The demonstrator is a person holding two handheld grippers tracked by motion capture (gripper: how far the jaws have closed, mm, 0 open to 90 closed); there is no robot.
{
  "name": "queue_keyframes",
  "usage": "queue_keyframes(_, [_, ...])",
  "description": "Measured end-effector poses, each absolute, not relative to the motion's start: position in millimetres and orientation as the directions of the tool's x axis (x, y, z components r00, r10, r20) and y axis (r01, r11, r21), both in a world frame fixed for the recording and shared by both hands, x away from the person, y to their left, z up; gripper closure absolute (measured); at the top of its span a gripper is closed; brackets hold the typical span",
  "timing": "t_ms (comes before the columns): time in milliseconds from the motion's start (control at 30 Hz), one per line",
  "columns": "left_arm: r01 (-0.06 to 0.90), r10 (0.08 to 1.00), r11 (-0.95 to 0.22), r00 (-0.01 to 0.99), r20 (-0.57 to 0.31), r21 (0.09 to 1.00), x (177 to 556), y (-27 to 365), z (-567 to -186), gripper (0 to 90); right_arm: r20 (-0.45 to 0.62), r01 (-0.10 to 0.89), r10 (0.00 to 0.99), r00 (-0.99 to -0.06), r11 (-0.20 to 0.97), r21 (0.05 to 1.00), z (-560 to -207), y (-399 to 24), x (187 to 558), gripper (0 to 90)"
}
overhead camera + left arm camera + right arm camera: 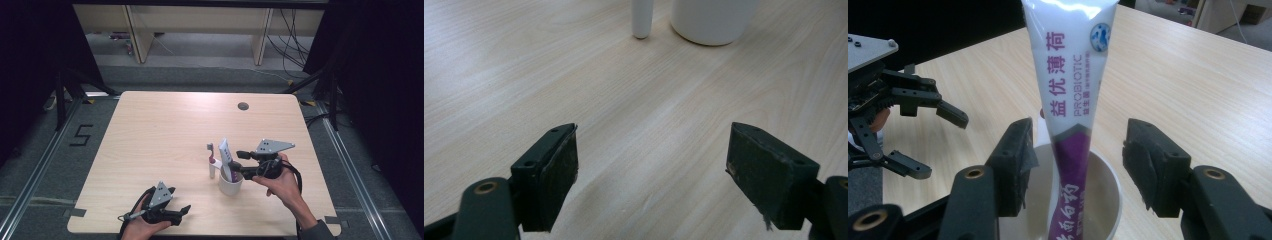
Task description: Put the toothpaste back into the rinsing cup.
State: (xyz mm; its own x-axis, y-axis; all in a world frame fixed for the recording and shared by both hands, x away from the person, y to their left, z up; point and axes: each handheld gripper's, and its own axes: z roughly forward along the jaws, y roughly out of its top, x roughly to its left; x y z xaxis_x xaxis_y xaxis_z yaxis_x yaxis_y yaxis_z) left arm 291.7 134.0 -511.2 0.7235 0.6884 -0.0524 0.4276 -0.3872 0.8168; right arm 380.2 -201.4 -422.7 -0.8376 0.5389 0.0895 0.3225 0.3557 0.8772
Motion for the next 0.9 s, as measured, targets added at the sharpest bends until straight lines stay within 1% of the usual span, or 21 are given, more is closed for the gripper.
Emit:
queue_keyframes(67, [0.427,0.683,-0.4,0.729,-0.047,0.811,291.7,134.7,-510.9,20.3,0.109,0.339,0.545,-0.832,0.342,0.876,-422.3,-202.1,379.6,45.7])
queue_keyframes(167, [0.43,0.685,-0.403,0.727,-0.046,0.808,291.7,134.8,-510.5,20.2,0.098,0.329,0.541,-0.835,0.348,0.878,-421.6,-204.7,380.9,44.6])
queue_keyframes(200, [0.432,0.689,-0.39,0.722,-0.053,0.813,291.5,134.0,-510.9,20.2,0.116,0.348,0.545,-0.83,0.344,0.872,-421.4,-205.0,380.3,43.8])
queue_keyframes(267, [0.431,0.688,-0.388,0.724,-0.055,0.815,291.4,134.1,-511.4,20.2,0.105,0.335,0.555,-0.826,0.332,0.882,-421.3,-206.4,380.9,42.6])
queue_keyframes(300, [0.431,0.691,-0.378,0.72,-0.06,0.819,291.4,133.6,-511.6,20.2,0.129,0.36,0.554,-0.823,0.332,0.872,-420.3,-207.0,379.5,41.8])
queue_keyframes(367, [0.43,0.689,-0.386,0.722,-0.054,0.816,291.8,134.4,-511.2,19.8,0.11,0.344,0.568,-0.816,0.325,0.881,-420.3,-209.0,380.9,40.4])
queue_keyframes(400, [0.429,0.689,-0.387,0.723,-0.053,0.816,291.8,134.5,-511.3,19.7,0.132,0.369,0.569,-0.812,0.325,0.871,-419.2,-210.2,379.6,39.9])
queue_keyframes(433, [0.432,0.692,-0.376,0.719,-0.061,0.82,291.5,133.7,-511.7,19.5,0.118,0.352,0.567,-0.815,0.323,0.879,-419.4,-211.5,381.5,39.1])
queue_keyframes(467, [0.431,0.69,-0.388,0.722,-0.053,0.815,291.8,134.5,-511.3,19.2,0.132,0.362,0.569,-0.811,0.312,0.879,-419.2,-212.4,381.4,38.3])
queue_keyframes(533, [0.431,0.691,-0.383,0.72,-0.056,0.817,291.8,134.1,-511.4,19.1,0.114,0.357,0.592,-0.798,0.31,0.881,-417.2,-217.0,382.1,36.1])
queue_keyframes(567, [0.432,0.693,-0.377,0.719,-0.061,0.819,291.6,133.6,-511.7,19.1,0.127,0.366,0.605,-0.786,0.291,0.884,-416.9,-217.8,381.2,35.9])
queue_keyframes(633, [0.432,0.692,-0.379,0.719,-0.059,0.818,291.6,133.7,-511.5,19.1,0.123,0.359,0.602,-0.789,0.289,0.888,-415.5,-222.1,382.5,35.4])
queue_keyframes(667, [0.433,0.693,-0.38,0.719,-0.059,0.817,291.6,133.8,-511.2,19.1,0.099,0.345,0.611,-0.786,0.299,0.89,-414.7,-224.4,382.9,34.9])
queue_keyframes(700, [0.433,0.691,-0.387,0.72,-0.054,0.814,291.7,134.3,-510.8,19.0,0.125,0.362,0.617,-0.777,0.275,0.89,-415.1,-224.5,381.8,34.4])
queue_keyframes(733, [0.431,0.69,-0.387,0.722,-0.054,0.815,291.8,134.5,-511.1,18.9,0.139,0.372,0.61,-0.78,0.275,0.886,-414.9,-225.9,382.4,34.0])
queue_keyframes(767, [0.43,0.689,-0.387,0.722,-0.054,0.815,291.9,134.7,-511.0,18.9,0.12,0.366,0.621,-0.774,0.285,0.886,-413.8,-229.1,382.1,34.0])
queue_keyframes(800, [0.432,0.689,-0.391,0.722,-0.053,0.813,292.0,135.0,-510.7,18.9,0.118,0.357,0.622,-0.774,0.275,0.893,-413.8,-229.8,382.5,33.9])
queue_keyframes(833, [0.434,0.691,-0.39,0.721,-0.054,0.812,292.0,135.0,-510.6,18.7,0.147,0.381,0.623,-0.768,0.26,0.887,-413.7,-230.1,381.1,33.8])
queue_keyframes(867, [0.434,0.69,-0.391,0.722,-0.053,0.812,291.9,135.1,-510.6,18.6,0.126,0.368,0.628,-0.768,0.272,0.889,-412.7,-232.7,381.9,33.4])
queue_keyframes(900, [0.433,0.69,-0.391,0.722,-0.054,0.812,291.9,135.0,-510.5,18.6,0.127,0.365,0.631,-0.766,0.263,0.893,-413.0,-233.7,382.0,33.3])
